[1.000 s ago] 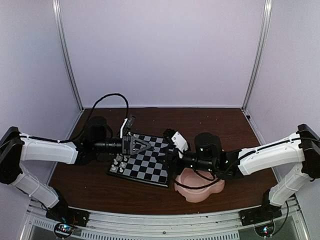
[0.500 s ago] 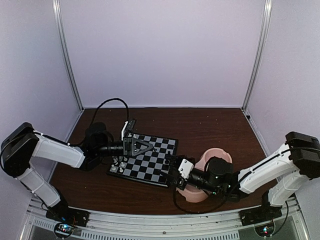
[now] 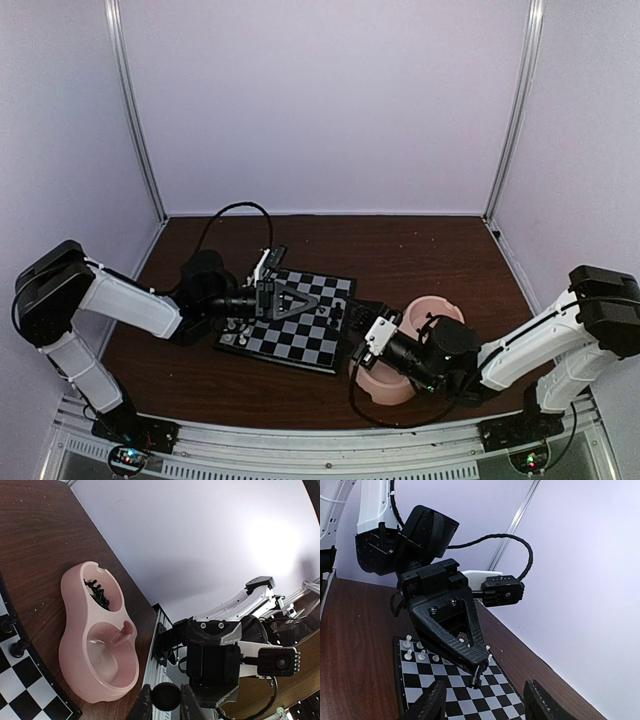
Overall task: Set up the chess pieces on the board
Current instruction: Pass from the left arm to the right, then place the rook at a8.
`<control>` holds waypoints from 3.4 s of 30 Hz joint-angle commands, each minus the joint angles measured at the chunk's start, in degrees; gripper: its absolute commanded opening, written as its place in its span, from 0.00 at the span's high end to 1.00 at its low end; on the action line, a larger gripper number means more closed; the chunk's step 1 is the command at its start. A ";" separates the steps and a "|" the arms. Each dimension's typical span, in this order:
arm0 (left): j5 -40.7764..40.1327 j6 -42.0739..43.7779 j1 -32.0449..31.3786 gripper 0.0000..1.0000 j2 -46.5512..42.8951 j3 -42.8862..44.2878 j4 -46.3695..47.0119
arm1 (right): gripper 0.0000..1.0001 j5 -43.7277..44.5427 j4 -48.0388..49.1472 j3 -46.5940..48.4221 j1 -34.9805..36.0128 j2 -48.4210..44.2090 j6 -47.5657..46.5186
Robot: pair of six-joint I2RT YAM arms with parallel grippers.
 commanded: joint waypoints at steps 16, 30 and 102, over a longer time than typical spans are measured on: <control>2.84 -2.59 -2.13 0.97 2.91 2.84 6.29 | 0.54 1.97 -4.16 2.32 0.36 1.92 -2.40; 4.11 -2.51 -2.96 0.97 3.76 4.10 5.35 | 0.65 2.90 -4.04 2.51 0.35 2.06 -2.48; -32.19 37.09 -3.59 0.36 -22.84 -2.79 -33.69 | 1.00 -4.30 -125.52 80.13 -22.49 24.63 48.66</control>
